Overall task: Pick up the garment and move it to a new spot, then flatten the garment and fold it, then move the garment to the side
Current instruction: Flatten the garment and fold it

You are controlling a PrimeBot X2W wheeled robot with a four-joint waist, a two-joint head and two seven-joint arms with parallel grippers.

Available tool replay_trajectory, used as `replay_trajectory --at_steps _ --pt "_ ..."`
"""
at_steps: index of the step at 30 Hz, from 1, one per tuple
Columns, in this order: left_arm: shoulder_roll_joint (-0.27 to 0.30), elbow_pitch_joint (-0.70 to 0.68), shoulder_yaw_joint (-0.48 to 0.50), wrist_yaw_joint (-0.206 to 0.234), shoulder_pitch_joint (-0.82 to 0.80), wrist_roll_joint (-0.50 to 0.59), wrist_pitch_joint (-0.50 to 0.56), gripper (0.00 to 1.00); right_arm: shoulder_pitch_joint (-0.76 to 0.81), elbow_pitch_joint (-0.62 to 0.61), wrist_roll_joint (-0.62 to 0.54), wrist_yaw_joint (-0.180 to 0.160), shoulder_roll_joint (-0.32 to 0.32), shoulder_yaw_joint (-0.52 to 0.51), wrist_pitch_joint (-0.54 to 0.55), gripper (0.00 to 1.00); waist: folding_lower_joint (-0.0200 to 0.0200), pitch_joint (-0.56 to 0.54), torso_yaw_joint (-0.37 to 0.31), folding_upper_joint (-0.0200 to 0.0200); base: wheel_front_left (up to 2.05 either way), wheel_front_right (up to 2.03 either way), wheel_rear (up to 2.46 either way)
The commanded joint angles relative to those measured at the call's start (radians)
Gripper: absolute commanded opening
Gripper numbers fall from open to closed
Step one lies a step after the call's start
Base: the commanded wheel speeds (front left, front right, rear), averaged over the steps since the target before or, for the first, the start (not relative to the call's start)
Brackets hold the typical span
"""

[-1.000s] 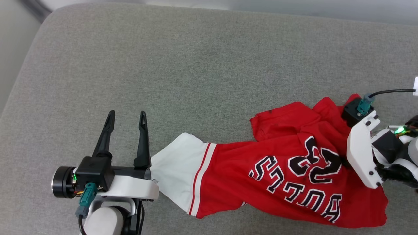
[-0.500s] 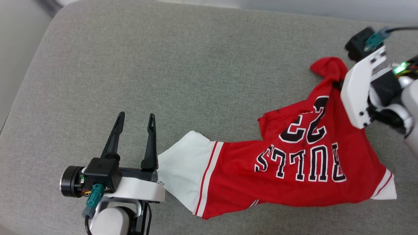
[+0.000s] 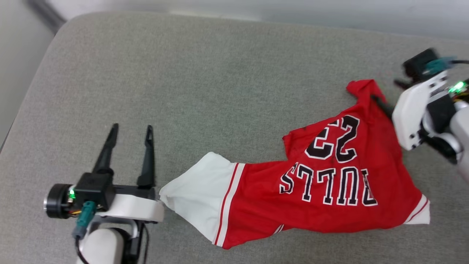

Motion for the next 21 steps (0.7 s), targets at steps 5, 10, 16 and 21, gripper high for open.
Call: replay_trajectory --at_steps 5,10,16,21 --pt "0.063 0.015 0.031 -0.044 -0.032 0.007 -0.002 1.00 0.033 -0.045 -0.033 -0.001 -0.055 -0.088 -0.213 1.00 -0.0001 -0.055 -0.033 0.0000 0.00 0.00 0.00" --pt "0.142 0.047 0.021 -0.112 -0.095 -0.009 0.099 1.00 0.124 -0.113 -0.090 -0.001 -0.078 -0.227 -0.361 1.00 -0.0001 -0.076 -0.048 0.0000 0.00 0.00 0.00" --pt "0.230 0.039 -0.046 -0.168 -0.186 -0.091 0.368 1.00 0.303 -0.245 -0.194 -0.001 -0.045 -0.425 -0.408 1.00 -0.0001 -0.085 -0.065 0.0000 0.00 0.00 0.00" --pt "0.316 0.018 -0.148 -0.175 -0.248 -0.242 0.629 1.00 0.464 -0.404 -0.301 -0.001 0.016 -0.591 -0.364 1.00 -0.0001 -0.083 -0.081 0.0000 0.00 0.00 0.00"
